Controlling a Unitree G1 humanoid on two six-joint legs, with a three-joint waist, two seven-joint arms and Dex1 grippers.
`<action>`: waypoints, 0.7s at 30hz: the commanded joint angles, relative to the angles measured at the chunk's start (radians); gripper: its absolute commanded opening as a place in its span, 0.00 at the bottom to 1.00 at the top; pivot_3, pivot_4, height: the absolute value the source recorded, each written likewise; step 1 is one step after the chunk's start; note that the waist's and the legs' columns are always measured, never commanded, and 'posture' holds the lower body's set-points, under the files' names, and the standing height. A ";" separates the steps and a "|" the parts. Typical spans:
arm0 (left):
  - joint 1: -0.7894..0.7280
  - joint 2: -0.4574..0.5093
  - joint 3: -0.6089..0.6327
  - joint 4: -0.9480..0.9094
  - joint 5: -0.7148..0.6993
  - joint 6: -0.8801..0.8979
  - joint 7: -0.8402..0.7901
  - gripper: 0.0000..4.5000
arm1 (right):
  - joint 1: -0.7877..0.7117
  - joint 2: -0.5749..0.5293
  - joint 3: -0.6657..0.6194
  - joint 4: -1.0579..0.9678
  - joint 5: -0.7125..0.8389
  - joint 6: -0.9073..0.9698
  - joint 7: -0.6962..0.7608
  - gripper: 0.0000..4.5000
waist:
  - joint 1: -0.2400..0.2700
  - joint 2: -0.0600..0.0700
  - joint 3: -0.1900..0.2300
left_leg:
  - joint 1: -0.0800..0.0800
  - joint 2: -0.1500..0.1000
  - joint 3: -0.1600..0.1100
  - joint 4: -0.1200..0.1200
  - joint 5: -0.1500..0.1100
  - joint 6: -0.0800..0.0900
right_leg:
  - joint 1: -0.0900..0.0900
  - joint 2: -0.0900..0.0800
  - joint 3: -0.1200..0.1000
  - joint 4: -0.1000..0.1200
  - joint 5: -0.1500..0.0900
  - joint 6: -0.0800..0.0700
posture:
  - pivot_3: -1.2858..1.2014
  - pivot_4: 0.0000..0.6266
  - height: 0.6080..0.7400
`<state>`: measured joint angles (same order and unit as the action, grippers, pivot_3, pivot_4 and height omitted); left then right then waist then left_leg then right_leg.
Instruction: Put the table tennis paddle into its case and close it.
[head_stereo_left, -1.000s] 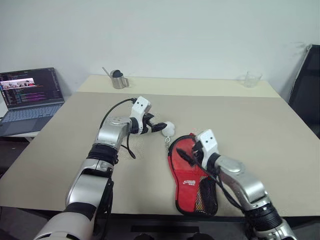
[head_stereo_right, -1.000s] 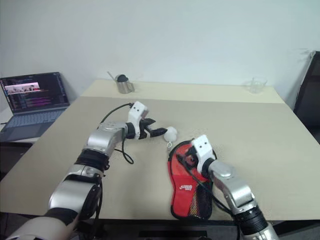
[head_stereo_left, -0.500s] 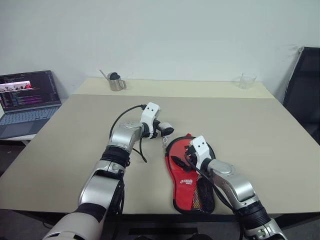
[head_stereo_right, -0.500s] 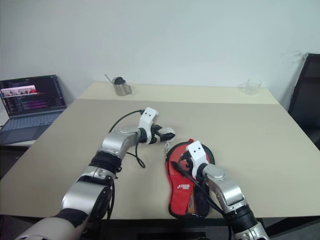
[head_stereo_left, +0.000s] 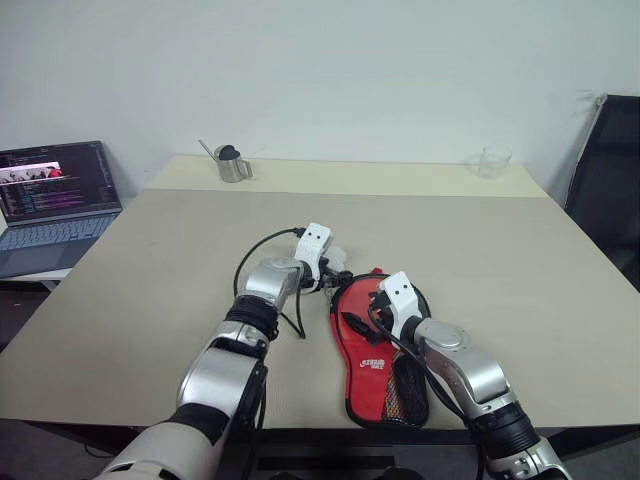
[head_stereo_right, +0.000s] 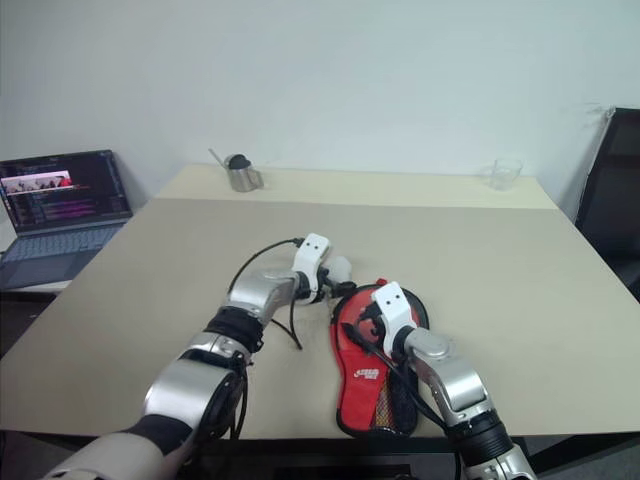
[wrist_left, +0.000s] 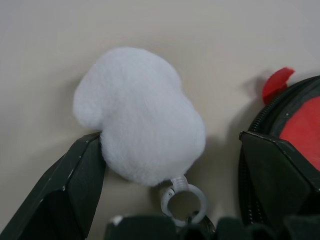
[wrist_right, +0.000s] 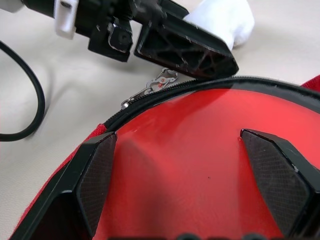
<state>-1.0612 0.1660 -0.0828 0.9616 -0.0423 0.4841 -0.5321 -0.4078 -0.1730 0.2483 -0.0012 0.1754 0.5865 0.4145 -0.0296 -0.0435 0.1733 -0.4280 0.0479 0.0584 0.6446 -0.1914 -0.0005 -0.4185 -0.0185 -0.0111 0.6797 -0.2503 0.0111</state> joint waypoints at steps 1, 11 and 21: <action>-0.046 -0.033 -0.016 0.055 0.034 -0.066 0.022 1.00 | 0.032 0.011 0.025 0.037 -0.003 0.062 0.013 0.97 | 0.000 0.000 -0.001 | 0.000 0.000 0.000 0.000 0.000 0.000 | 0.000 0.000 0.000 0.000 0.000 0.000 | 0.52 0.24 1.00; -0.119 -0.058 -0.009 0.173 0.074 -0.177 0.050 0.46 | 0.036 0.018 0.013 0.025 -0.006 0.083 0.010 0.97 | -0.001 -0.001 -0.002 | 0.000 0.000 0.001 -0.001 0.000 0.000 | 0.000 0.000 0.000 -0.001 0.000 0.000 | 0.52 0.24 1.00; -0.209 -0.062 -0.050 0.304 0.180 -0.319 0.103 0.03 | 0.024 0.022 0.013 0.027 -0.008 0.098 0.016 0.97 | -0.001 -0.001 -0.002 | 0.000 0.000 0.001 -0.001 0.000 0.000 | -0.001 0.000 -0.001 -0.001 0.000 0.000 | 0.52 0.24 1.00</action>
<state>-1.2220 0.1106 -0.1325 1.2734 0.1272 0.1998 -0.4412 -0.4090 -0.1556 0.2366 -0.0196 0.1676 0.6270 0.4137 -0.0311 -0.0445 0.1717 -0.4283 0.0478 0.0593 0.6432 -0.1915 -0.0007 -0.4194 -0.0188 -0.0121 0.6783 -0.2504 0.0112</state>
